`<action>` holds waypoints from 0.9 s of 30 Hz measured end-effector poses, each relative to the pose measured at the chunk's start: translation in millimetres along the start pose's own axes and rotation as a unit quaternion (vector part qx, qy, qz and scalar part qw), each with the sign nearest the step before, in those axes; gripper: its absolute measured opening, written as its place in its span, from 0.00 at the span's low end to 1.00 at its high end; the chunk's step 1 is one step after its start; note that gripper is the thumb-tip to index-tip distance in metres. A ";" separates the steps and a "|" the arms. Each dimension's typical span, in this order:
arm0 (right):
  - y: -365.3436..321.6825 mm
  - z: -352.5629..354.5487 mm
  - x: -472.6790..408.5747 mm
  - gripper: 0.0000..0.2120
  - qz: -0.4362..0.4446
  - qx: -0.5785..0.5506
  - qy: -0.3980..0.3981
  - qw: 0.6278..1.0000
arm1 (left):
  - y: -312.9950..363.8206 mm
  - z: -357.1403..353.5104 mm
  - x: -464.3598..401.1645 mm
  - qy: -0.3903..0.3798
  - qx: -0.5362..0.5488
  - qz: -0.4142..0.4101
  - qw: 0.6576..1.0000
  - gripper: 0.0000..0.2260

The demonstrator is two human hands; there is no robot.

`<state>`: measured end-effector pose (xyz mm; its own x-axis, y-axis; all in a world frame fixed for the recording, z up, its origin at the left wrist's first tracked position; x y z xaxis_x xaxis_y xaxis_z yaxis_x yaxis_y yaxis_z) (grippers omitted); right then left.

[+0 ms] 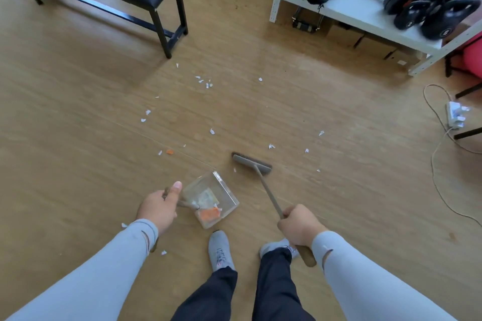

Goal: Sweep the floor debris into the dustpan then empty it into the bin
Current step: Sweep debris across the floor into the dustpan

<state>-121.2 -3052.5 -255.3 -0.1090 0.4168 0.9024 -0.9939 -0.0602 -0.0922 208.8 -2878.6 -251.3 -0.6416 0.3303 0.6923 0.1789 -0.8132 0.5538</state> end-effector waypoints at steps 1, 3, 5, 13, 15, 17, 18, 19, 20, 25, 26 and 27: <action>1.7 -9.0 5.7 0.11 -0.002 0.012 -0.023 1.000 | -0.1 2.0 -2.5 0.000 0.001 0.000 1.000 0.28; 11.0 -15.9 19.2 0.16 0.007 0.013 -0.069 0.998 | -0.9 7.6 -6.2 0.000 0.002 -0.004 1.000 0.28; 32.2 -4.4 31.4 0.19 0.006 -0.046 -0.091 0.995 | -4.4 12.4 -7.8 0.003 0.007 -0.007 1.000 0.28; 123.4 36.2 76.6 0.22 -0.024 -0.231 -0.045 0.972 | 2.8 5.4 3.6 -0.009 0.011 -0.028 0.999 0.29; 138.6 47.4 83.6 0.18 -0.038 -0.257 -0.017 0.965 | 22.9 -6.1 4.4 -0.023 0.002 -0.040 0.999 0.29; 155.1 63.3 85.2 0.17 -0.049 -0.276 0.013 0.960 | 45.2 -22.8 5.4 -0.042 -0.007 -0.054 0.998 0.28; 163.0 71.5 83.4 0.16 -0.052 -0.276 0.028 0.959 | 54.4 -31.6 5.4 -0.048 -0.009 -0.057 0.997 0.28; 170.4 79.2 80.5 0.16 -0.056 -0.270 0.042 0.960 | 62.6 -40.6 4.9 -0.051 -0.008 -0.059 0.997 0.28; 177.1 86.6 76.0 0.16 -0.061 -0.266 0.057 0.960 | 69.9 -49.4 4.1 -0.051 -0.005 -0.059 0.997 0.28; 201.7 126.0 41.2 0.21 -0.066 -0.282 0.107 0.951 | 102.7 -96.1 -4.0 -0.039 0.007 -0.049 0.998 0.29; 204.8 134.0 32.8 0.22 -0.063 -0.286 0.108 0.950 | 108.8 -106.3 -6.2 -0.037 0.014 -0.047 0.998 0.29; 207.0 141.9 24.7 0.23 -0.061 -0.286 0.104 0.950 | 114.9 -115.8 -8.6 -0.034 0.019 -0.045 0.998 0.30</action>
<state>-327.4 -3183.3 -192.5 0.0663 0.5631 0.8237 -0.8383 0.4791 -0.2600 148.5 -3030.3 -247.2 -0.6051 0.4333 0.6679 0.1523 -0.7604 0.6313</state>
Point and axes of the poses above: each hand's wrist, its own x-axis away from the middle knuckle, its own z-axis out of the back of the hand, y = z × x, the point moved 9 cm from there along -x, towards the middle knuckle, and after that the axes turned 12 degrees about x, right-handed, at the moved point
